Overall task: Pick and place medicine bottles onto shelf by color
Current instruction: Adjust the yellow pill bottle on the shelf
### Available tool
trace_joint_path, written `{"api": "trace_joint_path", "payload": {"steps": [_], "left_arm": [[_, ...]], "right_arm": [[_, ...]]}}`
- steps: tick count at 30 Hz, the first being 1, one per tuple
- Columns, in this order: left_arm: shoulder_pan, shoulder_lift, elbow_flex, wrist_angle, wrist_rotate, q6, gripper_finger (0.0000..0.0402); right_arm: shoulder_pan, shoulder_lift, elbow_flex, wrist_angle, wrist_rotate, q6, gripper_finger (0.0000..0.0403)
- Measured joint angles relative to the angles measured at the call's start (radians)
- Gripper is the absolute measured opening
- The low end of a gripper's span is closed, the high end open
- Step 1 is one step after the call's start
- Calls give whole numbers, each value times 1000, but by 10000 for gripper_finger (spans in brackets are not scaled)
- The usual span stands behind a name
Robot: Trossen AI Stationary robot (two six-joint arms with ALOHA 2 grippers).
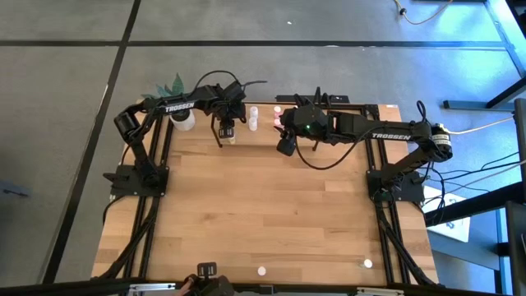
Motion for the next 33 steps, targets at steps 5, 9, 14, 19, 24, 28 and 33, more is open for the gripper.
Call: {"api": "trace_joint_path", "payload": {"steps": [5, 9, 14, 19, 24, 28, 33], "left_arm": [[0, 0, 0, 0, 0, 0, 130], [0, -1, 0, 0, 0, 0, 130], [-1, -1, 0, 0, 0, -1, 130], [-3, -1, 0, 0, 0, -2, 130], [-3, -1, 0, 0, 5, -17, 130], [-3, -1, 0, 0, 35, -25, 130], [-7, -1, 0, 0, 35, -26, 130]], "right_arm": [[0, 0, 0, 0, 0, 1, 184], [0, 0, 0, 0, 0, 2, 184], [0, 0, 0, 0, 0, 2, 184], [0, 0, 0, 0, 0, 2, 184], [0, 0, 0, 0, 0, 1, 184], [0, 0, 0, 0, 0, 3, 184], [0, 0, 0, 0, 0, 3, 184]]}}
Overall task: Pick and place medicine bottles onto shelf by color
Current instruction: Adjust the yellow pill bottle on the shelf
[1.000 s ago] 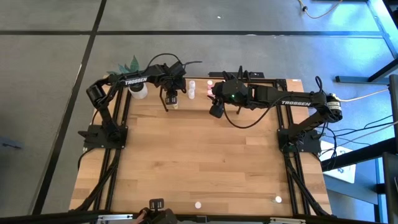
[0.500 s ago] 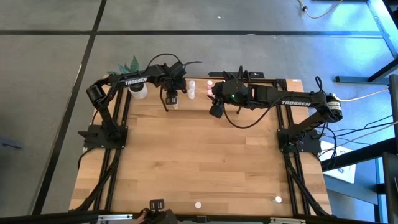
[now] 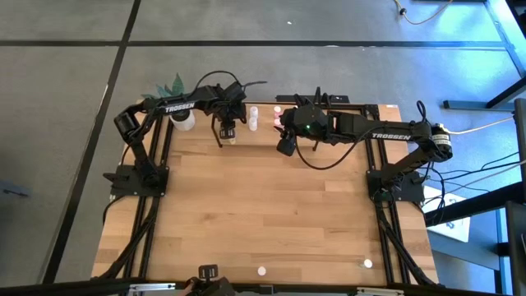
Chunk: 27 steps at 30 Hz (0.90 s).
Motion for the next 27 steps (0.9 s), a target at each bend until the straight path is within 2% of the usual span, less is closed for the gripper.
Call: {"api": "trace_joint_path", "payload": {"steps": [17, 27], "left_arm": [[-7, 0, 0, 0, 2, -3, 132], [-6, 0, 0, 0, 2, -2, 193]], "right_arm": [[0, 0, 0, 0, 0, 0, 184], [0, 0, 0, 0, 0, 0, 184]]}}
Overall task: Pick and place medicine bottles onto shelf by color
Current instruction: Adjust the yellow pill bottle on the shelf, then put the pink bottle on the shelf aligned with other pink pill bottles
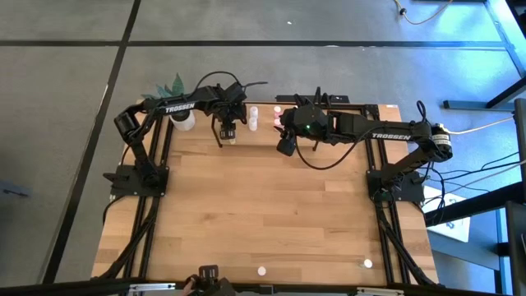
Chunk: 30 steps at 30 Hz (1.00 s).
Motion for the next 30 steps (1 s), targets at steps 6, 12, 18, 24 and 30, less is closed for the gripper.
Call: {"api": "trace_joint_path", "payload": {"steps": [6, 12, 18, 24, 30], "left_arm": [[0, 0, 0, 0, -2, -17, 227], [0, 0, 0, -4, -3, -19, 228], [-1, -24, 1, -5, -5, -19, 229], [-1, -69, 2, -6, -11, -19, 230], [-1, -115, 2, -13, -11, -24, 230]], "right_arm": [[0, 0, 0, 0, 0, 1, 184], [0, 0, 0, 0, 0, 0, 184], [0, 0, 0, 0, 0, -1, 184], [0, 0, 0, 0, 0, 0, 184], [0, 0, 0, 0, 0, 1, 184]]}}
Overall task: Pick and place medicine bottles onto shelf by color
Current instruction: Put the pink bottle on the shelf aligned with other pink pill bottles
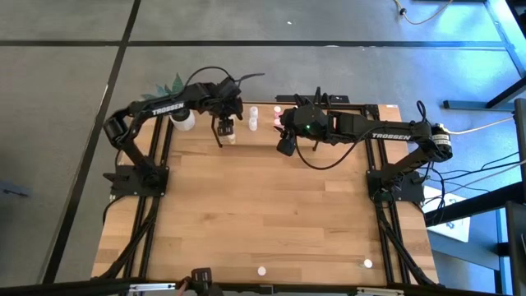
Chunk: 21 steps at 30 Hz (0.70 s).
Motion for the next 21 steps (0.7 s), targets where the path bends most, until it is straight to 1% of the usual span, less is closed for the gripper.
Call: {"api": "trace_joint_path", "payload": {"steps": [5, 11, 17, 21], "left_arm": [[-12, -61, 0, -8, -1, -41, 230], [-46, -195, 0, -16, -1, -128, 230], [-107, -360, 0, -31, 0, -249, 230], [-179, -455, 0, -65, 0, -330, 230]], "right_arm": [[0, 0, 0, 0, 0, 0, 184], [0, 0, 0, 0, 0, -1, 184], [0, 0, 0, 0, 0, -2, 184], [0, 0, 0, 0, 0, -1, 184]]}}
